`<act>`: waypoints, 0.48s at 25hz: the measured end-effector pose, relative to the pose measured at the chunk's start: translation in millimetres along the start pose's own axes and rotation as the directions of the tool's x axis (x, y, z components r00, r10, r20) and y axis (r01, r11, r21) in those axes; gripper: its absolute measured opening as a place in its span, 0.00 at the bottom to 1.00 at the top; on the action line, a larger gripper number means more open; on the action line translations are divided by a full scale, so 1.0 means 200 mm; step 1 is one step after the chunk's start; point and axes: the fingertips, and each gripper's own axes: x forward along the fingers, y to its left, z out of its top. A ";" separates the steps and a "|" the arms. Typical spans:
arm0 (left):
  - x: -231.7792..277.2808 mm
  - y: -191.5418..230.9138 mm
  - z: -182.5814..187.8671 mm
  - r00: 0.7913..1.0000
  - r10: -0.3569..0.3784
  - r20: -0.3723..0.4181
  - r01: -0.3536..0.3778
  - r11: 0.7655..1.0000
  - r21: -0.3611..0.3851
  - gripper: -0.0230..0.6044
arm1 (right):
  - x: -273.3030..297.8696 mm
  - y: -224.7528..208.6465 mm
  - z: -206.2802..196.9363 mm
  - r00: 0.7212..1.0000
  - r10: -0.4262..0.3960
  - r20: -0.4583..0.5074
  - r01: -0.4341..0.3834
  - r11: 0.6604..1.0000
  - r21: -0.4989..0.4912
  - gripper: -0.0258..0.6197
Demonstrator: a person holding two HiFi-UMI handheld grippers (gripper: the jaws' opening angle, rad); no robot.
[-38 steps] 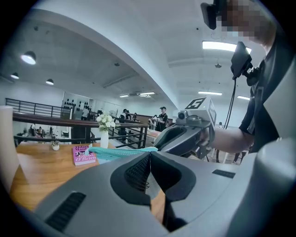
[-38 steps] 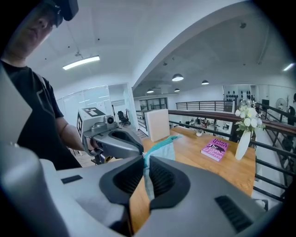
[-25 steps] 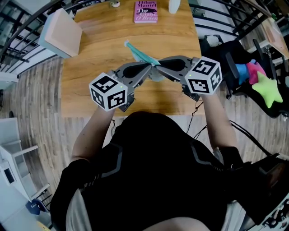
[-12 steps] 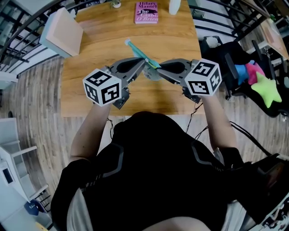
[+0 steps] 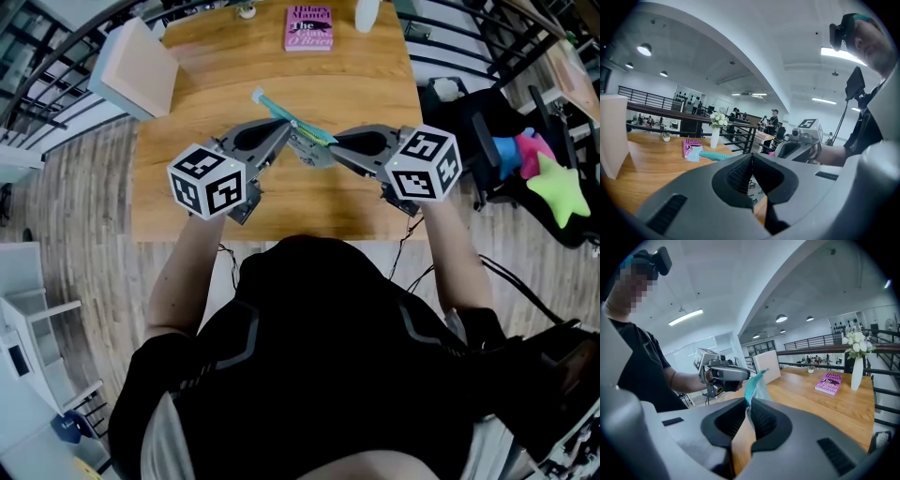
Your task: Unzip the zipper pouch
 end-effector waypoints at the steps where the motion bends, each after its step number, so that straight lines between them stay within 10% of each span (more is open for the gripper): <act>1: 0.00 0.01 0.00 1.000 0.007 -0.002 -0.007 1.000 0.003 0.08 | 0.00 0.00 0.00 1.000 0.001 -0.004 -0.001 1.000 -0.003 0.11; 12: -0.04 0.11 0.00 0.997 0.082 0.012 -0.081 0.996 -0.024 0.08 | 0.00 -0.06 0.00 1.000 0.016 -0.019 -0.017 1.000 -0.015 0.11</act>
